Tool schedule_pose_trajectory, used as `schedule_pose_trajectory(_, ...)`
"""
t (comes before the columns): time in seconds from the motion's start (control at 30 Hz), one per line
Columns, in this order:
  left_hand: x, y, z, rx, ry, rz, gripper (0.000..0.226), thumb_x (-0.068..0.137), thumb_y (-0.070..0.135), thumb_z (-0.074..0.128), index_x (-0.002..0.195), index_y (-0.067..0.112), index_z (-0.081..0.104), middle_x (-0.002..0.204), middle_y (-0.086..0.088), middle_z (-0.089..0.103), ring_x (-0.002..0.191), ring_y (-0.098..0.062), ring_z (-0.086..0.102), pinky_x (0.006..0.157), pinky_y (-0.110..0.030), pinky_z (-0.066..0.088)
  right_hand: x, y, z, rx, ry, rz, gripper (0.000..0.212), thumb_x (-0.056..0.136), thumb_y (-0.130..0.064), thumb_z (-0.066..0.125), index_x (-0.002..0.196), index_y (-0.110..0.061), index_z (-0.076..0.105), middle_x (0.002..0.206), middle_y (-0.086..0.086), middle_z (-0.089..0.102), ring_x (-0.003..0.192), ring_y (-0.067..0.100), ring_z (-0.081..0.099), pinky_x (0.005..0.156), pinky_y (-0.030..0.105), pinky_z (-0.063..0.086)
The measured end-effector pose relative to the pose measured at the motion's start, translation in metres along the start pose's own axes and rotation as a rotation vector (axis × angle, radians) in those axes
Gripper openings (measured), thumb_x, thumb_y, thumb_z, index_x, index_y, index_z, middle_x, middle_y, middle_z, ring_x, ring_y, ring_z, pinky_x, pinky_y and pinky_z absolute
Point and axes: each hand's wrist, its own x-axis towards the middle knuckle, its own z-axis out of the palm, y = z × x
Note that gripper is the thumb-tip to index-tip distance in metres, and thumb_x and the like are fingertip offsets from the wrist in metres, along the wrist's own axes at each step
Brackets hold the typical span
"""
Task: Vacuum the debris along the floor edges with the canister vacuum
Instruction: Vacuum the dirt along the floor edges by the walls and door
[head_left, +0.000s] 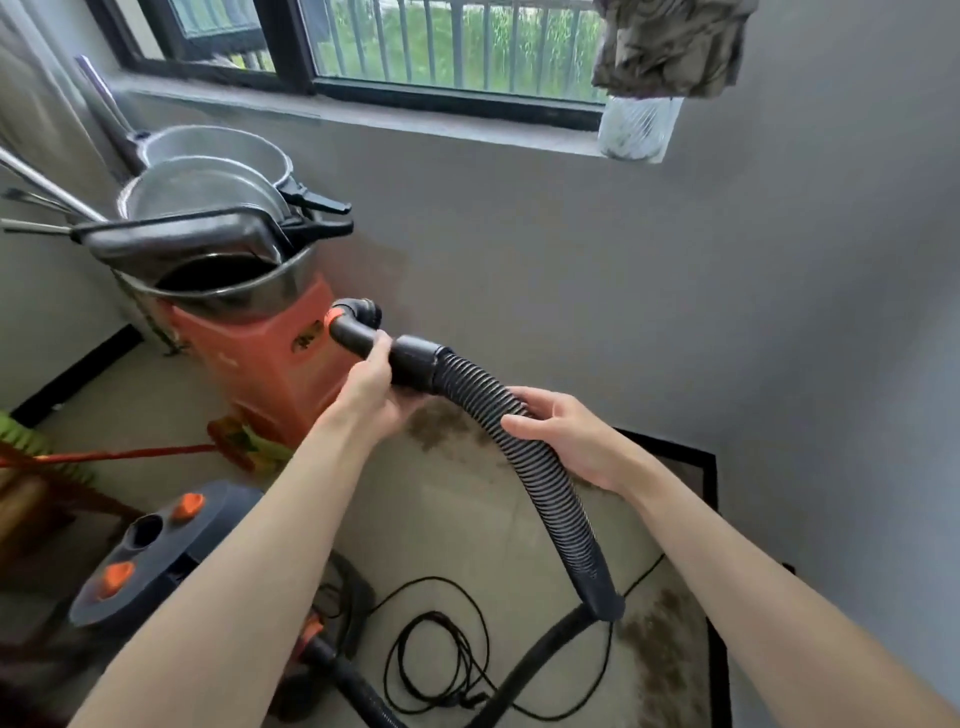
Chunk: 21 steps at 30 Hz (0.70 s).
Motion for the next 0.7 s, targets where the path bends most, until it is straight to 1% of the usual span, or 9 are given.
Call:
schedule_pose_trajectory(0.07, -0.006, 0.018, 0.007, -0.074, 0.049, 0.118, 0.023, 0.100, 0.032, 0.045, 0.110, 0.011, 0.047, 0.099, -0.007, 0.059, 0.076, -0.018, 0.063, 0.055, -0.036, 0.053, -0.007, -0.002, 0.008, 0.033, -0.001, -0.016, 0.036, 0.096, -0.004, 0.055, 0.130, -0.014, 0.056, 0.112, 0.005, 0.063, 0.095, 0.014, 0.060, 0.084, 0.026, 0.051)
schedule_pose_trajectory(0.1, -0.012, 0.026, 0.009, -0.031, 0.034, 0.150, 0.021, 0.100, 0.030, 0.045, 0.104, 0.009, 0.049, 0.095, -0.007, 0.059, 0.074, -0.018, 0.062, 0.055, -0.035, 0.052, -0.008, -0.002, 0.011, 0.055, -0.016, -0.008, 0.036, 0.096, -0.004, 0.055, 0.131, -0.012, 0.055, 0.113, 0.007, 0.063, 0.096, 0.015, 0.061, 0.086, 0.029, 0.050)
schedule_pose_trajectory(0.2, -0.028, 0.036, 0.009, 0.226, -0.058, 0.211, 0.021, 0.100, 0.028, 0.047, 0.097, 0.008, 0.052, 0.096, -0.010, 0.062, 0.081, -0.019, 0.062, 0.075, -0.037, 0.054, -0.003, -0.010, 0.016, -0.015, -0.012, 0.029, 0.023, 0.100, -0.017, 0.051, 0.118, -0.010, 0.064, 0.111, 0.007, 0.066, 0.099, 0.017, 0.061, 0.090, 0.031, 0.049)
schedule_pose_trajectory(0.27, -0.040, 0.033, 0.005, 0.429, -0.147, 0.298, 0.018, 0.097, 0.026, 0.051, 0.106, 0.011, 0.052, 0.107, -0.011, 0.062, 0.097, -0.022, 0.062, 0.096, -0.039, 0.049, 0.007, -0.030, 0.016, -0.050, 0.128, 0.033, 0.023, 0.102, -0.027, 0.047, 0.105, -0.014, 0.065, 0.109, 0.006, 0.066, 0.099, 0.017, 0.062, 0.089, 0.028, 0.050)
schedule_pose_trajectory(0.3, -0.047, 0.029, 0.002, 0.518, -0.191, 0.352, 0.019, 0.096, 0.026, 0.054, 0.110, 0.012, 0.052, 0.110, -0.010, 0.062, 0.102, -0.022, 0.061, 0.099, -0.038, 0.047, 0.012, -0.043, 0.015, -0.044, 0.194, 0.015, 0.024, 0.102, -0.031, 0.046, 0.103, -0.015, 0.064, 0.109, 0.006, 0.065, 0.095, 0.016, 0.062, 0.085, 0.025, 0.051)
schedule_pose_trajectory(0.4, -0.068, 0.022, 0.000, 0.696, -0.303, 0.474, 0.025, 0.094, 0.022, 0.056, 0.116, 0.012, 0.050, 0.109, -0.006, 0.062, 0.098, -0.015, 0.060, 0.091, -0.027, 0.048, 0.026, -0.085, 0.014, -0.003, 0.279, -0.083, 0.033, 0.101, -0.039, 0.043, 0.110, -0.012, 0.058, 0.111, 0.007, 0.063, 0.095, 0.018, 0.060, 0.087, 0.029, 0.049)
schedule_pose_trajectory(0.53, -0.082, 0.021, 0.000, 0.808, -0.414, 0.489, 0.028, 0.094, 0.025, 0.056, 0.118, 0.015, 0.048, 0.111, -0.005, 0.062, 0.103, -0.017, 0.063, 0.092, -0.029, 0.050, 0.040, -0.123, 0.027, 0.015, 0.233, -0.165, 0.046, 0.101, -0.044, 0.040, 0.120, -0.005, 0.056, 0.108, 0.005, 0.064, 0.100, 0.019, 0.060, 0.097, 0.037, 0.046)
schedule_pose_trajectory(0.63, -0.087, 0.022, -0.001, 0.874, -0.503, 0.494, 0.026, 0.095, 0.021, 0.054, 0.119, 0.014, 0.045, 0.113, -0.007, 0.060, 0.105, -0.019, 0.064, 0.091, -0.032, 0.052, 0.044, -0.132, 0.043, -0.081, 0.171, -0.203, 0.034, 0.099, -0.039, 0.048, 0.105, -0.008, 0.062, 0.097, 0.005, 0.068, 0.091, 0.017, 0.064, 0.088, 0.031, 0.049)
schedule_pose_trajectory(0.7, -0.085, 0.026, -0.001, 0.919, -0.536, 0.508, 0.026, 0.096, 0.019, 0.054, 0.119, 0.015, 0.043, 0.114, -0.009, 0.060, 0.106, -0.020, 0.063, 0.091, -0.033, 0.052, 0.046, -0.135, 0.049, -0.049, 0.166, -0.240, 0.024, 0.099, -0.033, 0.052, 0.098, -0.012, 0.061, 0.089, 0.002, 0.067, 0.086, 0.014, 0.064, 0.079, 0.024, 0.050)
